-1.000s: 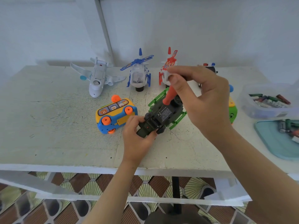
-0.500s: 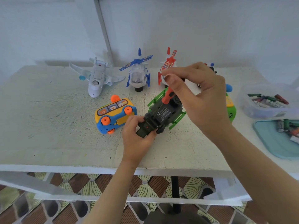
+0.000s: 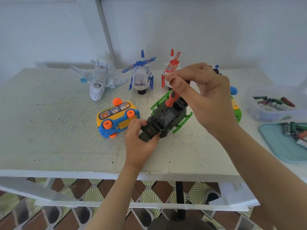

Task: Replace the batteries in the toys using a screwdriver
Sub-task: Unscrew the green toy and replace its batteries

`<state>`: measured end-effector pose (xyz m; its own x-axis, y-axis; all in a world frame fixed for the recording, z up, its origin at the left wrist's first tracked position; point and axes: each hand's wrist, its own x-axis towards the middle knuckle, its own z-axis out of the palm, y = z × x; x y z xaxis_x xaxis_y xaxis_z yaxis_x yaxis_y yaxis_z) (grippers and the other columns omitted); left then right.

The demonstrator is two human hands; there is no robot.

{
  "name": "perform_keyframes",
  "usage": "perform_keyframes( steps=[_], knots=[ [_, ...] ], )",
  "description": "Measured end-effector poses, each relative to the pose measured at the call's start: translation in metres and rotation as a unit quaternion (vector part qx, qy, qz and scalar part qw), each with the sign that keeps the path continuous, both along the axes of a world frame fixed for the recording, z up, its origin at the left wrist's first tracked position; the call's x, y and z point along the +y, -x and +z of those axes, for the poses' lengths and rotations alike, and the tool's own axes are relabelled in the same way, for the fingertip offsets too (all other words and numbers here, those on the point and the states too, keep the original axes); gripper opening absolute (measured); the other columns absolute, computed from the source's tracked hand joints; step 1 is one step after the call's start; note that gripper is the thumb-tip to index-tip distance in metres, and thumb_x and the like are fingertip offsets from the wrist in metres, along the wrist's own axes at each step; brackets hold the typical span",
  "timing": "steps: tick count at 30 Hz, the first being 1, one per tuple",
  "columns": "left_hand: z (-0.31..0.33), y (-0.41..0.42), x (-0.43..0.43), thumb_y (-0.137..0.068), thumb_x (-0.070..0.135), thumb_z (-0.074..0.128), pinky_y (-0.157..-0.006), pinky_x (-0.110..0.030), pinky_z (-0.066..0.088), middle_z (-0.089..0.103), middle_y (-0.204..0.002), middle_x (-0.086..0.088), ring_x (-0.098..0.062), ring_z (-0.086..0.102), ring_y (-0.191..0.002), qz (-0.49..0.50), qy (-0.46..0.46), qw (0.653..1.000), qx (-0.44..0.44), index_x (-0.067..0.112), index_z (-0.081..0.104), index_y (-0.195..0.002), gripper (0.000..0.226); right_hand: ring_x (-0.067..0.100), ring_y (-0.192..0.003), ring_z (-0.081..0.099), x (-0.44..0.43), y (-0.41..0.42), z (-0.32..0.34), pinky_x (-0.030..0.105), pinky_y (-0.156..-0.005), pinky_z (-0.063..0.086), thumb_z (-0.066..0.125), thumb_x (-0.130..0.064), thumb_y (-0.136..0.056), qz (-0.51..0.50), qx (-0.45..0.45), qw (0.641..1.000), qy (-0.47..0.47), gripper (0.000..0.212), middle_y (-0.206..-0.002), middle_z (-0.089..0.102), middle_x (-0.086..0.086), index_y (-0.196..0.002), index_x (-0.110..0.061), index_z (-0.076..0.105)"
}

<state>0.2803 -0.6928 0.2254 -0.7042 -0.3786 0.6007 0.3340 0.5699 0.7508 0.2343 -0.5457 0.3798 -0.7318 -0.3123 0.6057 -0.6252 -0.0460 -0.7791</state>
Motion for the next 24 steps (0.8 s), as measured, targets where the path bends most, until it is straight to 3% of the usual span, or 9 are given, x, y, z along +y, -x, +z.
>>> perform_keyframes(
  steps=[2, 4, 7, 9, 12, 15, 20, 24],
  knots=[
    [0.0, 0.0, 0.0, -0.06, 0.007, 0.08, -0.069, -0.007, 0.036, 0.05, -0.086, 0.013, 0.004, 0.047, -0.081, 0.001, 0.0, 1.0, -0.002, 0.019, 0.051, -0.085, 0.041, 0.005, -0.073, 0.064, 0.001, 0.0, 0.002, 0.022, -0.079, 0.051, 0.067, -0.015, -0.087, -0.009, 0.01, 1.0, -0.007, 0.017, -0.085, 0.068, 0.006, -0.099, -0.026, 0.067],
    [0.0, 0.0, 0.0, -0.06, 0.008, 0.08, -0.069, -0.008, 0.036, 0.05, -0.086, 0.013, 0.004, 0.047, -0.081, 0.002, 0.002, 1.0, 0.0, 0.02, 0.051, -0.086, 0.04, 0.013, -0.075, 0.066, 0.001, 0.002, 0.002, 0.033, -0.085, 0.054, 0.063, -0.012, -0.089, -0.012, 0.002, 1.0, -0.019, 0.02, -0.085, 0.069, 0.003, -0.108, -0.018, 0.067],
    [0.001, 0.0, 0.0, -0.061, 0.009, 0.08, -0.068, -0.009, 0.037, 0.05, -0.085, 0.013, 0.004, 0.047, -0.081, 0.005, 0.005, 1.0, 0.0, 0.02, 0.05, -0.086, 0.04, 0.023, -0.074, 0.067, 0.002, 0.004, 0.0, 0.035, -0.083, 0.056, 0.051, -0.006, -0.094, 0.018, -0.035, 0.999, -0.025, 0.024, -0.093, 0.068, 0.007, -0.117, -0.004, 0.058],
    [0.0, 0.001, 0.0, -0.061, 0.008, 0.079, -0.069, -0.008, 0.037, 0.049, -0.086, 0.014, 0.005, 0.047, -0.082, 0.008, 0.008, 1.0, 0.0, 0.019, 0.05, -0.086, 0.04, 0.018, -0.076, 0.068, 0.008, 0.003, -0.001, 0.031, -0.082, 0.055, 0.047, -0.007, -0.095, -0.007, -0.007, 0.997, -0.079, 0.022, -0.091, 0.066, 0.005, -0.114, -0.006, 0.059],
    [0.001, 0.0, 0.0, -0.06, 0.006, 0.079, -0.069, -0.006, 0.036, 0.048, -0.086, 0.015, 0.006, 0.048, -0.082, 0.013, 0.016, 1.0, 0.001, 0.02, 0.049, -0.085, 0.042, 0.011, -0.079, 0.068, 0.022, 0.0, -0.001, 0.025, -0.077, 0.054, 0.064, -0.018, -0.09, -0.053, 0.051, 0.976, -0.206, 0.015, -0.085, 0.066, -0.001, -0.103, -0.014, 0.059],
    [0.001, 0.001, 0.001, -0.059, 0.005, 0.078, -0.071, -0.004, 0.036, 0.048, -0.088, 0.017, 0.009, 0.048, -0.085, 0.02, 0.02, 1.0, 0.008, 0.02, 0.049, -0.086, 0.042, 0.012, -0.062, 0.063, 0.034, -0.007, 0.002, 0.027, -0.06, 0.051, 0.072, -0.027, -0.083, -0.078, 0.067, 0.95, -0.294, 0.017, -0.071, 0.063, -0.007, -0.09, -0.016, 0.06],
    [0.001, 0.001, 0.002, -0.06, 0.007, 0.079, -0.072, -0.004, 0.036, 0.047, -0.086, 0.014, 0.011, 0.047, -0.085, 0.03, 0.024, 0.999, 0.009, 0.019, 0.049, -0.087, 0.042, -0.004, -0.059, 0.055, 0.045, -0.015, 0.001, 0.01, -0.057, 0.042, 0.067, -0.032, -0.083, -0.043, 0.031, 0.921, -0.386, 0.011, -0.049, 0.05, -0.019, -0.081, -0.022, 0.07],
    [-0.001, 0.002, 0.002, -0.061, 0.003, 0.081, -0.072, -0.004, 0.036, 0.05, -0.086, 0.004, 0.011, 0.047, -0.085, 0.032, 0.03, 0.999, 0.011, 0.02, 0.05, -0.088, 0.045, 0.005, -0.052, 0.05, 0.049, -0.023, -0.009, 0.013, -0.05, 0.038, 0.061, -0.031, -0.081, -0.036, -0.001, 0.922, -0.385, 0.013, -0.047, 0.048, -0.008, -0.075, -0.02, 0.066]
  ],
)
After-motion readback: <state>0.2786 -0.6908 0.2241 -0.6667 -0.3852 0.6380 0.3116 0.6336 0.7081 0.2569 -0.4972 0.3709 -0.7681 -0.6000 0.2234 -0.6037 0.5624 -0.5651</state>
